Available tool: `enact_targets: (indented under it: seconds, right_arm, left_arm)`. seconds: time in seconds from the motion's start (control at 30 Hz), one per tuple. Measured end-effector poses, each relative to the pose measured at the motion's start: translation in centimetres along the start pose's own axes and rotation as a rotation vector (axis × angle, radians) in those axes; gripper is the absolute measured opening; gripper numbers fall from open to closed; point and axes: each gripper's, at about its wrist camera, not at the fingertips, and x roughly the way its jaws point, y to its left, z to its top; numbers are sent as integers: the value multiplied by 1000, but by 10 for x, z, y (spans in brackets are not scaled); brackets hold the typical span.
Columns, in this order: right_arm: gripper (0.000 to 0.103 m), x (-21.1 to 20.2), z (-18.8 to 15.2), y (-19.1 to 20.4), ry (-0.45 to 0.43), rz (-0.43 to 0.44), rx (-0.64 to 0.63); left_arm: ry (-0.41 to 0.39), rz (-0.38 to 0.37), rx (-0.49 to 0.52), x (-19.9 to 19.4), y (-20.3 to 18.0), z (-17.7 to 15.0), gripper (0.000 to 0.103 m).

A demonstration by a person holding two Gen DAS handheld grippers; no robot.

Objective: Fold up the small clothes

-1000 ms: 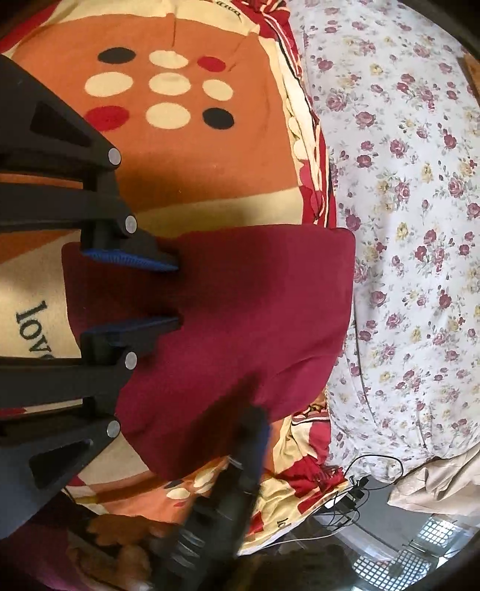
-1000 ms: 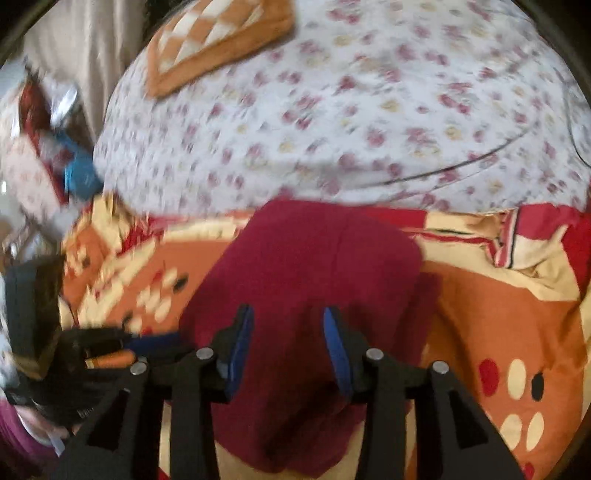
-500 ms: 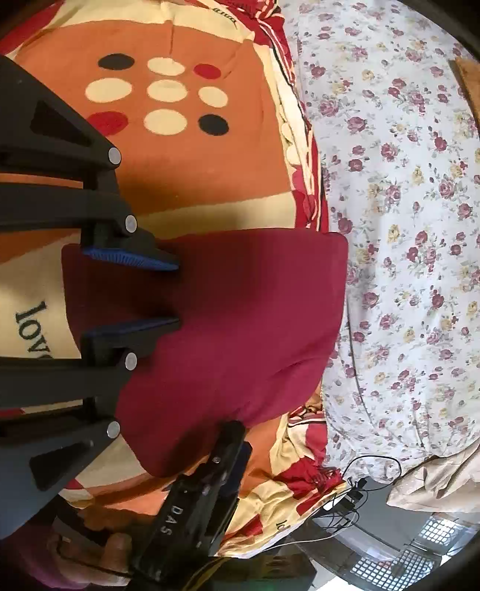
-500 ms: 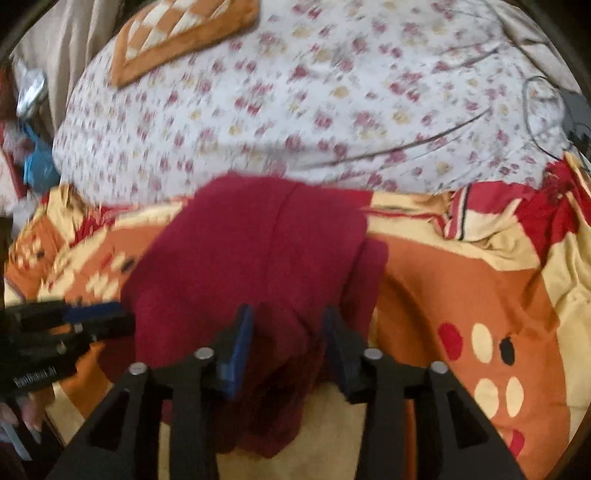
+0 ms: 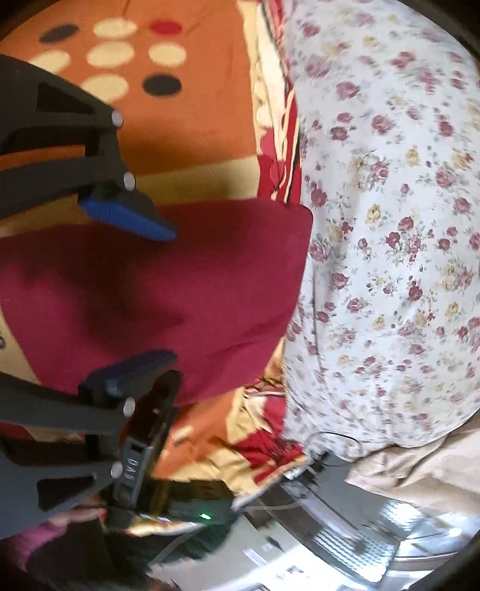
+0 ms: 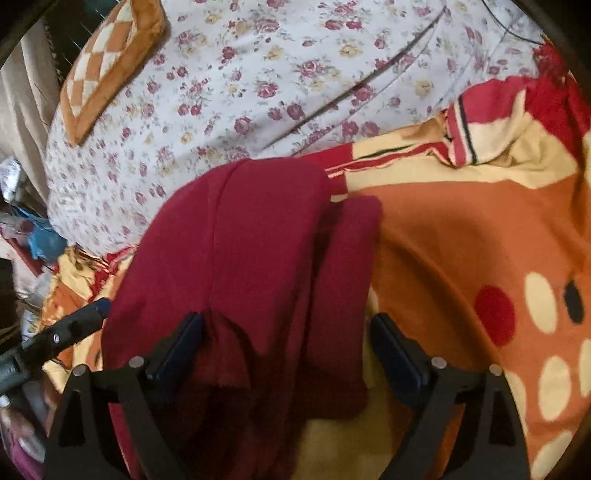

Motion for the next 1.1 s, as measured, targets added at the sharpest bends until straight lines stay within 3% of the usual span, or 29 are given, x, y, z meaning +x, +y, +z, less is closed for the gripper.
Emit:
enact_targets:
  seconds: [0.17,0.23,0.3,0.37,0.5,0.57,0.63,0.73,0.9,0.97,1.03,1.07,1.1]
  right_arm:
    - [95,14,8,3,-2,36,-23]
    - [93,18,12,6,-2,44,-33]
    - [89,24,14,8,1,53,-33]
    - [81,26,15,11,-1,52,-35]
    - [54,23,14,16,-9,85,-48]
    - [45,18,15,21,-9,86,-54]
    - [42,5,14,30,-17,113,-53]
    - [42,-12,10,46,0,180,-55]
    - [43,-23,-12,83,71,285,-80]
    - [54,-17,-28,97,93,257,-126]
    - [56,-6,-43,103,117,149,-178]
    - [60,-2,-49,103,123,66,-212]
    - [63,-7,-53,103,104,58,-228]
  left_arm:
    - [-17,15,-20,17,15,6,65]
    - [19,34,-58,29,26,6,65]
    - [85,-14,-143,45,41,3,65]
    - [85,-65,-193,48,47,-2,65]
    - [79,-90,-154,45,35,-5,41]
    - [75,-89,-132,34,25,-4,35]
    - [65,-98,-116,16,18,-5,33]
    - [39,-87,-84,-26,9,-11,33]
    - [64,-7,-157,-78,26,-43,34]
    - [96,64,-166,-78,33,-61,34]
    - [156,146,-177,-64,43,-76,40]
    - [160,152,-199,-60,49,-84,48]
    - [121,142,-228,-62,55,-88,56]
